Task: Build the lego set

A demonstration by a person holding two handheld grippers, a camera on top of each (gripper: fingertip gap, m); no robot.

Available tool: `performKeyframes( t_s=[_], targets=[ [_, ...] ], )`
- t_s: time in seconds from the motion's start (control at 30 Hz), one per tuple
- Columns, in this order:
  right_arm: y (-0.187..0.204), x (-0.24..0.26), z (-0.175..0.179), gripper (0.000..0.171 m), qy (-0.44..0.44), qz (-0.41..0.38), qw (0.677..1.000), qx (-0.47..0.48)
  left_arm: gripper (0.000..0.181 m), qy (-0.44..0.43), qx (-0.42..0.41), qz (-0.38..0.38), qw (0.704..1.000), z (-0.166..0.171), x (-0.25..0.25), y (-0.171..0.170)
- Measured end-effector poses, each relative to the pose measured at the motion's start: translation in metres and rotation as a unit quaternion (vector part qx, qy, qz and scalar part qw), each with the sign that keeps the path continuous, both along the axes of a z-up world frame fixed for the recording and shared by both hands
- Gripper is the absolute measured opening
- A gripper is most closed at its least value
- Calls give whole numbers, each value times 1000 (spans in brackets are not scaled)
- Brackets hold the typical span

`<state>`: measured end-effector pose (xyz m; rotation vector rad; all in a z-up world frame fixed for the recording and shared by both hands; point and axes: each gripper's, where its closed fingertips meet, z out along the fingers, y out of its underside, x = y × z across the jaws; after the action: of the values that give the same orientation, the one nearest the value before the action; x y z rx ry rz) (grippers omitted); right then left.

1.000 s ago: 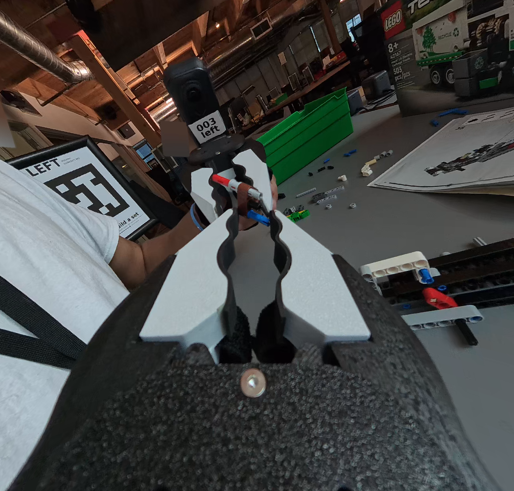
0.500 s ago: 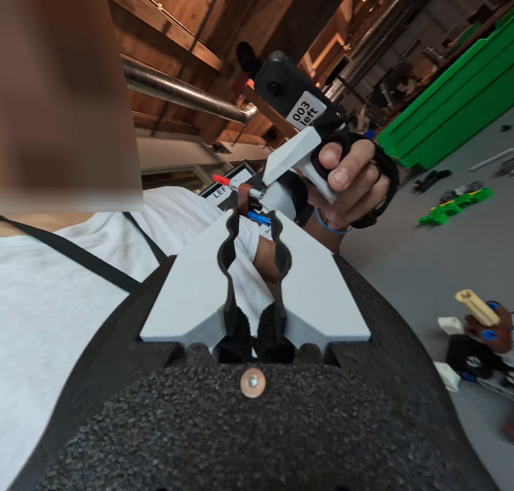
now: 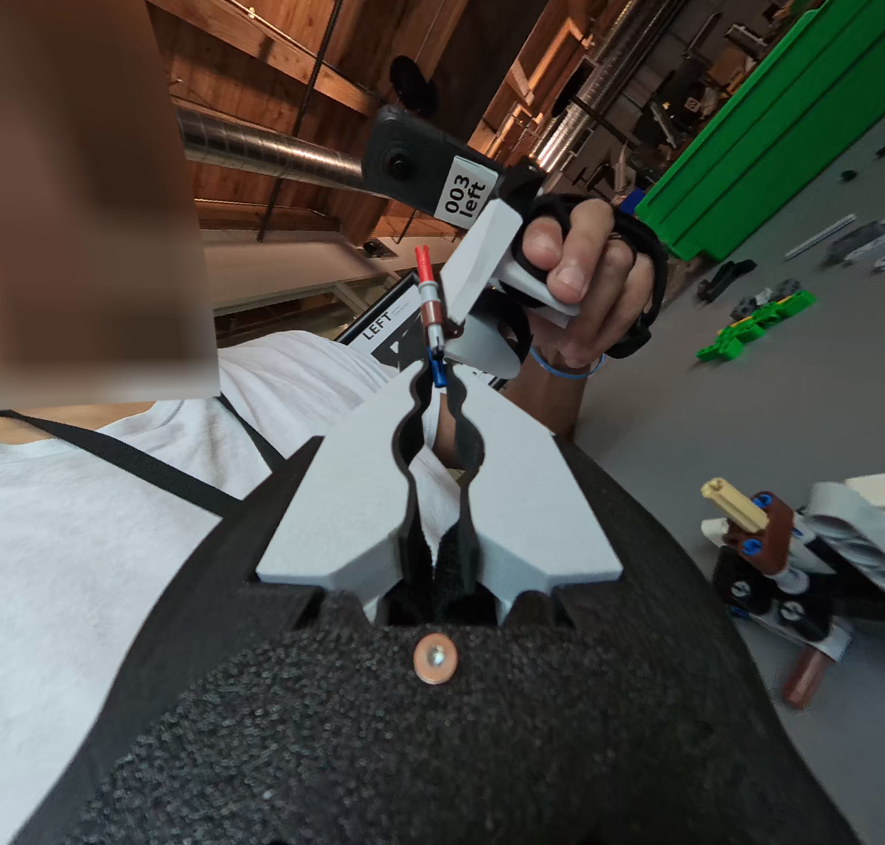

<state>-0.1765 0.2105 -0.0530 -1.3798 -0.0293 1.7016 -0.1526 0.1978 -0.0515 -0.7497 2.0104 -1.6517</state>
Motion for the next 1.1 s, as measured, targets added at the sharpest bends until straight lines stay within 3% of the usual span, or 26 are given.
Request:
performKeyframes(
  t_s=[0.37, 0.63, 0.87, 1.0, 1.1],
  targets=[
    [18, 20, -26, 9, -178, -65, 982, -24, 24, 79, -114, 30, 990, -19, 5, 21],
    [16, 10, -47, 9, -269, -42, 962, -22, 13, 82, -127, 49, 987, -28, 5, 21],
    [23, 24, -60, 24, -293, -86, 951, -56, 12, 62, -53, 134, 988, -39, 12, 35],
    [26, 32, -43, 43, -223, -124, 964, -71, 12, 23, 105, 244, 964, -50, 18, 57],
    [35, 38, -40, 45, -199, -173, 959, -100, 12, 3, 212, 294, 932, -55, 21, 64]
  ],
)
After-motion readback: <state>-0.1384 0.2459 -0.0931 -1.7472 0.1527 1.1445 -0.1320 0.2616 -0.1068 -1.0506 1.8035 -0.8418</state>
